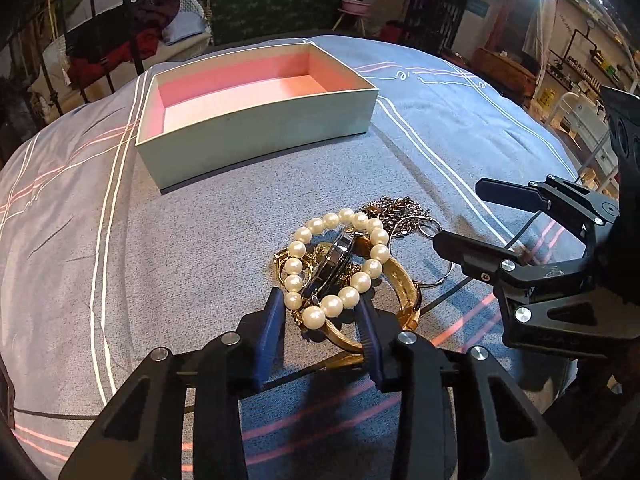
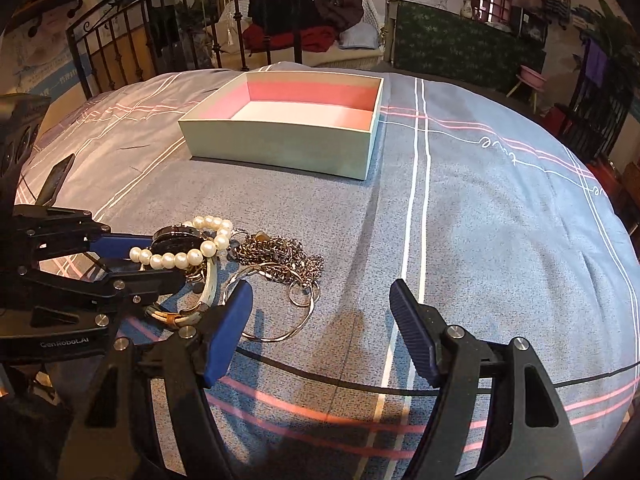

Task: Organize jewelry
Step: 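Close the left gripper on the pearl bracelet and lift it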

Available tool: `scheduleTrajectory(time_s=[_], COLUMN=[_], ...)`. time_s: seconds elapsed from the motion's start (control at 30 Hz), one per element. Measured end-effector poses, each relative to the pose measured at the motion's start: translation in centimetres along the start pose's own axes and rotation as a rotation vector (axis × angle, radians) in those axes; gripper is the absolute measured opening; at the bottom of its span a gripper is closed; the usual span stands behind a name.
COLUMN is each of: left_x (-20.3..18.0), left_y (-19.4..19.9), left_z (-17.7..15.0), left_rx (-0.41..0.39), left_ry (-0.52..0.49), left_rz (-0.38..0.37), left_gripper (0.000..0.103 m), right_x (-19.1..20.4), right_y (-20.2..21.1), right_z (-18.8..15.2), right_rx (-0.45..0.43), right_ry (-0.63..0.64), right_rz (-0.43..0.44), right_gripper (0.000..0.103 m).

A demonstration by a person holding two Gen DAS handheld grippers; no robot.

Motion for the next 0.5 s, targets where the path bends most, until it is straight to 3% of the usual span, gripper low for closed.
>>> scheduleTrajectory(time_s=[0.1,0.2,0.5], left_x=[-0.1,-0.2,-0.2], left_y=[0.5,1.0,2.0], left_z=[0.4,0.7,1.6], left_rx=[-0.013,-0.028,-0.062], left_ry=[-0.009,-0.032,-0.019], left_rz=[-0.018,-0.014,-0.031], left_gripper=[0.018,0.014,0.009], right_x=[0.0,0.3,0.6], right_y=[-0.2,-0.3,-0.2], right_z=[-0.2,-0.3,-0.5], right_rx=[0.005,0.008,0.005], right_ry=[-0.001,0.003,0.003], right_rz=[0.007,0.016,0.033], right_gripper=[0.071,0.071,0.071])
Point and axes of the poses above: each gripper's, at about its wrist camera, not at the fingertips, and y roughly against the way its jaws point, x to its left, z to its top, the point moved 10 cm from there along -y, roughly the way its jaws point, and after that the axes turned 1 degree about y, right-handed, at the moved point
